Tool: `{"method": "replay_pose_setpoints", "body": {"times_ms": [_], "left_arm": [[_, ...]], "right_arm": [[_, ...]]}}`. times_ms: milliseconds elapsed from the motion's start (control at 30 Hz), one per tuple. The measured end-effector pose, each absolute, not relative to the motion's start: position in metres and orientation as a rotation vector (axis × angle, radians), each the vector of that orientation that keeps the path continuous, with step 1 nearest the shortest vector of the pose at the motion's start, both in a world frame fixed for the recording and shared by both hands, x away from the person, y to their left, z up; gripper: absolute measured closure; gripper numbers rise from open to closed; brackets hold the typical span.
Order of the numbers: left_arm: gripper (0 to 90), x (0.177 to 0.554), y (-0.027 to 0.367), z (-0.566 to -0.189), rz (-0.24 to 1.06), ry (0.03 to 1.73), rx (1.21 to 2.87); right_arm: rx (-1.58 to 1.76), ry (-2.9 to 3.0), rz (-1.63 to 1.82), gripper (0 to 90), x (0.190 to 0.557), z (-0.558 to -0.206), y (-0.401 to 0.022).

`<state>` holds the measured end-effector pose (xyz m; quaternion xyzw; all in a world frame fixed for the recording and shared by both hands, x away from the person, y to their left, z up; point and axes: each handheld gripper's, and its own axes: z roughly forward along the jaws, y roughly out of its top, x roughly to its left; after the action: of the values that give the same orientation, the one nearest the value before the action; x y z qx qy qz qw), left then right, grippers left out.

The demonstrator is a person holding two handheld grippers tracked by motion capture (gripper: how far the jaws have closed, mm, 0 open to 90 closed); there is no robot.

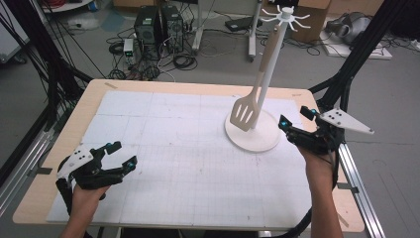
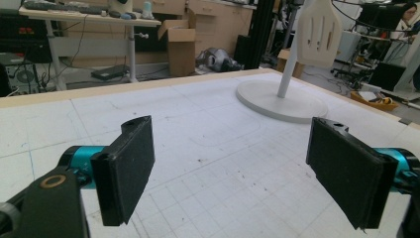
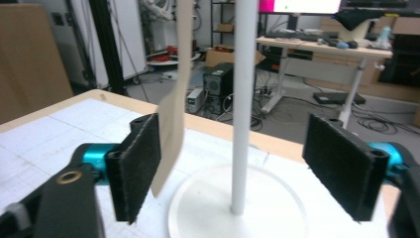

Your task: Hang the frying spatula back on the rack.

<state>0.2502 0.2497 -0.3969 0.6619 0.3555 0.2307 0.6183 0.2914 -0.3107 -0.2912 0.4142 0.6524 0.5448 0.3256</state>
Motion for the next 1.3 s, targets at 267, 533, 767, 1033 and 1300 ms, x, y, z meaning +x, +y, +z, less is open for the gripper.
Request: {"method": "replay_pose_setpoints", "body": {"times_ms": [267, 533, 767, 1033, 1300], "left_arm": [[18.7, 0.249, 0.251, -0.401, 0.532, 0.811, 1.516], [18.7, 0.249, 0.250, -0.401, 0.517, 0.799, 1.491], [18.7, 0.249, 0.249, -0.402, 0.525, 0.803, 1.495], [18.7, 0.249, 0.249, -0.404, 0.529, 0.798, 1.490], [18.7, 0.249, 0.250, -0.404, 0.543, 0.795, 1.482]], "right_arm": [[1.092, 1.714, 1.398, 18.7, 0.270, -0.317, -0.325], [1.108, 1.715, 1.442, 18.4, 0.245, -0.350, -0.336], [1.144, 1.693, 1.445, 18.4, 0.227, -0.371, -0.346], [1.163, 1.672, 1.438, 18.4, 0.212, -0.382, -0.353], [1.196, 1.690, 1.380, 18.4, 0.196, -0.395, -0.358]]}}
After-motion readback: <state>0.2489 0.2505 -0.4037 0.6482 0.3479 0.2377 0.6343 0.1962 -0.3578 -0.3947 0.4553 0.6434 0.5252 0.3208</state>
